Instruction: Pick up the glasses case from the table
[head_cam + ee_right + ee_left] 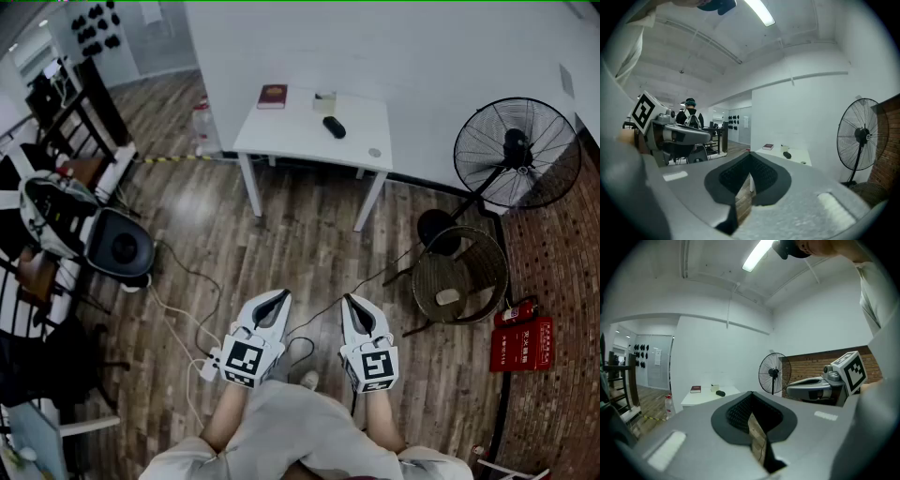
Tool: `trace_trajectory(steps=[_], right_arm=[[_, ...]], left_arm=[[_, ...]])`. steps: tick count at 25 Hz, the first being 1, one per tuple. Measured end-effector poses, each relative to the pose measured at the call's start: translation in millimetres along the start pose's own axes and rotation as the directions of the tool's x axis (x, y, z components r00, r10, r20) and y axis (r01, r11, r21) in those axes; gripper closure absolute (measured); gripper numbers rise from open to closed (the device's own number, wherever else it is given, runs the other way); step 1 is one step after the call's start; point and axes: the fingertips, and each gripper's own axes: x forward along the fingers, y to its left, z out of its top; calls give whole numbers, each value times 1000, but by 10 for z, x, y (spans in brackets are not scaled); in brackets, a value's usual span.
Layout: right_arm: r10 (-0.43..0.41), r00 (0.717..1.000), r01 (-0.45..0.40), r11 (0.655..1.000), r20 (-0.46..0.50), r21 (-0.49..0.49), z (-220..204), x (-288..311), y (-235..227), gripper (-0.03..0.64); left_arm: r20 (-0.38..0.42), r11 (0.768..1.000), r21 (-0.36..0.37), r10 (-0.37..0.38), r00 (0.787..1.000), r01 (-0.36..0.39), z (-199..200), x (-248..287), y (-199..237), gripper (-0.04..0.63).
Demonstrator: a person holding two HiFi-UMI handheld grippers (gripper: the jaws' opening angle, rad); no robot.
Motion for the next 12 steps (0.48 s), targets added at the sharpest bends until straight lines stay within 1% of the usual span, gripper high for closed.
trace_trajectory(steps=[5, 9, 12], right_arm=[[10, 999, -12, 999, 41, 53, 35, 228, 42, 612], [-7, 999, 6, 999, 34, 32, 73, 579, 35, 612], [-29, 999, 28, 999, 35, 24, 144, 881, 6, 612]], left_arm=[[6, 1000, 2, -18, 1000, 18, -23, 86, 195, 578], [13, 999, 11, -38, 999, 38, -9, 286, 518, 578], [32, 998, 2, -57, 998, 57, 57, 470, 812, 578]])
